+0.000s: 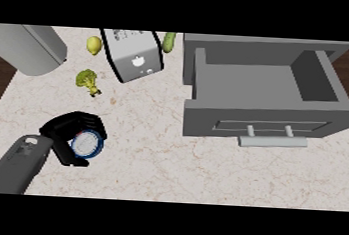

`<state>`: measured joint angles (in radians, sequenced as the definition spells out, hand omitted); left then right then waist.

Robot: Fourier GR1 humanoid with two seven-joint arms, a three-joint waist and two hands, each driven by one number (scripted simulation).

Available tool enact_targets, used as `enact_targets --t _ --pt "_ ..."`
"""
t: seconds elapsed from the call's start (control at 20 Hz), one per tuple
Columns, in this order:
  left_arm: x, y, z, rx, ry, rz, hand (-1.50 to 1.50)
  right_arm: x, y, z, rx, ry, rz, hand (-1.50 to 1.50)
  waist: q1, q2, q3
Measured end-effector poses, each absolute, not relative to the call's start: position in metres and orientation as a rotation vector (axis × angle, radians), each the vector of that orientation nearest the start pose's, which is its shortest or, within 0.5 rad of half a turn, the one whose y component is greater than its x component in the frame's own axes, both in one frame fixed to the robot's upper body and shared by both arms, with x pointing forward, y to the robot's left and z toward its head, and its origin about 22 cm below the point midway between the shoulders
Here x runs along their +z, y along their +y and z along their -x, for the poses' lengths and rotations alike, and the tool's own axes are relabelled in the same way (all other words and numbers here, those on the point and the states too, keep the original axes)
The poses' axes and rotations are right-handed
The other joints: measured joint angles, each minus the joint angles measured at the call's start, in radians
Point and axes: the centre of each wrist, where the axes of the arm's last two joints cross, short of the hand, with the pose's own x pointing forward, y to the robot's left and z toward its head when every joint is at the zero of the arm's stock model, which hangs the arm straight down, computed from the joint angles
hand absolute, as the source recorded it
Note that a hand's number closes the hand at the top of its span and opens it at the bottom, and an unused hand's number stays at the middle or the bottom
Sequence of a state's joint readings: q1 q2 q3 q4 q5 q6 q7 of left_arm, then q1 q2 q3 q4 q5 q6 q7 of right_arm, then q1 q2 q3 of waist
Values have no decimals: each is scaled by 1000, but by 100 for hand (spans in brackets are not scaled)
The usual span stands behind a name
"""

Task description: Pick up the can, place it into the drawer and close the drawer

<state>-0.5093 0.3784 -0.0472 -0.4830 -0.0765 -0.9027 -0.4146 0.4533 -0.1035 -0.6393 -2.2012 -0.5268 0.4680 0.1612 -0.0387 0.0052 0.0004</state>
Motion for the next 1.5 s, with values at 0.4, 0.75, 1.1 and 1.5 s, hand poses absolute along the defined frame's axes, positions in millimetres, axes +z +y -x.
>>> enact_targets --t 0.4,0.75,1.1,1.5 --pt "-66 313 -330 -645 -1089 745 150 109 -375 -67 -103 -1775 154 -150 11 -3 -2" --pt "-86 306 -317 -103 -1380 548 150 110 -375 -59 -133 -1774 184 -150 53 -12 -1" --pt "-68 251 -336 201 -1570 349 150 112 -372 -52 -140 -1772 198 -150 56 -18 2" --pt "14 200 -353 194 -1662 269 150 114 -368 -49 -142 -1767 192 -150 49 -15 1"
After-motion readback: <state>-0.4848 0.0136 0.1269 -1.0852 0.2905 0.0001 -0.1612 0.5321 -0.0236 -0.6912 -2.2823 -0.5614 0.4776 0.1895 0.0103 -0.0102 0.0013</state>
